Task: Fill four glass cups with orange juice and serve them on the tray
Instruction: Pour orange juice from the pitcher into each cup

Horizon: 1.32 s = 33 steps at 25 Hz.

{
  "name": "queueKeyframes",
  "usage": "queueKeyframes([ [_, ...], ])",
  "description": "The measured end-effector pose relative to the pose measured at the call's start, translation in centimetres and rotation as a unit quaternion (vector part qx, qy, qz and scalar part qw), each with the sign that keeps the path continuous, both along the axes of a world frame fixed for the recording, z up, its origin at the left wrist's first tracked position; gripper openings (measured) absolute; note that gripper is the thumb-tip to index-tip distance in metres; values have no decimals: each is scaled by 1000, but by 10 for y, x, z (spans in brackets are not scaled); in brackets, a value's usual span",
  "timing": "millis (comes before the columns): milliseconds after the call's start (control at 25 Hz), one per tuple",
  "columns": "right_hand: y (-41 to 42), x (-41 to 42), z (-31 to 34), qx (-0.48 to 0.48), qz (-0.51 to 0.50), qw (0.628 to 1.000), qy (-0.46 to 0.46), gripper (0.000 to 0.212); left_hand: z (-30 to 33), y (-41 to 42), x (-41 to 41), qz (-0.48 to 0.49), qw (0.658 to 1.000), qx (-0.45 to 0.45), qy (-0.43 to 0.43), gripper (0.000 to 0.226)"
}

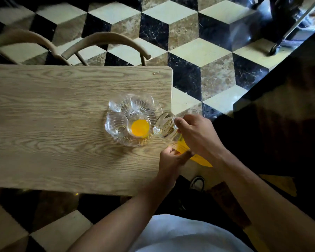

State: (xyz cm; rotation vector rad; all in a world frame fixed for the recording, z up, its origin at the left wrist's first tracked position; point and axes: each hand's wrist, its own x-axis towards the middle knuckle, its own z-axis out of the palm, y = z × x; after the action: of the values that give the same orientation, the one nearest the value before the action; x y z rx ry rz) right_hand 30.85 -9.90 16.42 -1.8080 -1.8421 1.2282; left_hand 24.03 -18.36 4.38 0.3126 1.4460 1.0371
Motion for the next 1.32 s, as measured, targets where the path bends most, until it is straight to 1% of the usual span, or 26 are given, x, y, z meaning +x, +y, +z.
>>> queueKeyframes([
  [80, 7, 22, 5, 5, 43, 999, 2, 42, 3, 5, 21, 37, 999, 2, 14, 56],
  [120, 10, 31, 6, 6, 56, 998, 8, 42, 2, 9, 30, 48, 999, 8, 20, 57],
  [200, 18, 45, 8, 9, 71, 997, 26, 42, 4, 12, 46, 55, 998, 16, 38, 44],
  [280, 25, 56, 8, 17, 79, 996, 43, 42, 10, 17, 57, 74, 996, 17, 37, 36],
  [360, 33, 63, 6, 24, 82, 995, 42, 41, 18, 26, 67, 85, 995, 15, 44, 37],
  [480, 45, 68, 1, 14, 93, 995, 42, 40, 17, 37, 78, 97, 994, 19, 39, 48],
  [520, 49, 70, 0, 14, 99, 994, 41, 40, 20, 40, 80, 101, 994, 24, 26, 46],
  [640, 62, 70, -4, 20, 110, 993, 35, 41, 17, 49, 85, 116, 992, 43, 4, 32],
  [720, 74, 65, -5, 25, 120, 992, 29, 41, 16, 60, 84, 131, 990, 44, 2, 30],
  [840, 93, 56, -3, 19, 147, 989, 28, 41, 15, 78, 75, 145, 989, 23, 30, 53],
  [880, 99, 54, -2, 14, 157, 987, 27, 42, 11, 84, 71, 147, 988, 20, 37, 51],
  [960, 113, 46, -2, 7, 167, 986, 28, 42, 3, 96, 64, 146, 988, 27, 41, 32],
  [1000, 120, 41, -3, 3, 171, 985, 28, 41, 1, 104, 60, 150, 987, 28, 47, 29],
  [1120, 140, 24, -5, -12, 183, 983, 19, 38, -6, 121, 50, 184, 981, 16, 58, 67],
  [1160, 145, 18, -6, -15, 190, 981, 16, 39, -8, 125, 47, 198, 978, 12, 58, 69],
  [1240, 152, 9, -6, -21, 207, 978, 12, 40, -7, 131, 40, 196, 979, 19, 53, 60],
  [1320, 161, -2, -9, -30, 219, 975, 7, 40, -15, 138, 33, 192, 980, 18, 51, 58],
])
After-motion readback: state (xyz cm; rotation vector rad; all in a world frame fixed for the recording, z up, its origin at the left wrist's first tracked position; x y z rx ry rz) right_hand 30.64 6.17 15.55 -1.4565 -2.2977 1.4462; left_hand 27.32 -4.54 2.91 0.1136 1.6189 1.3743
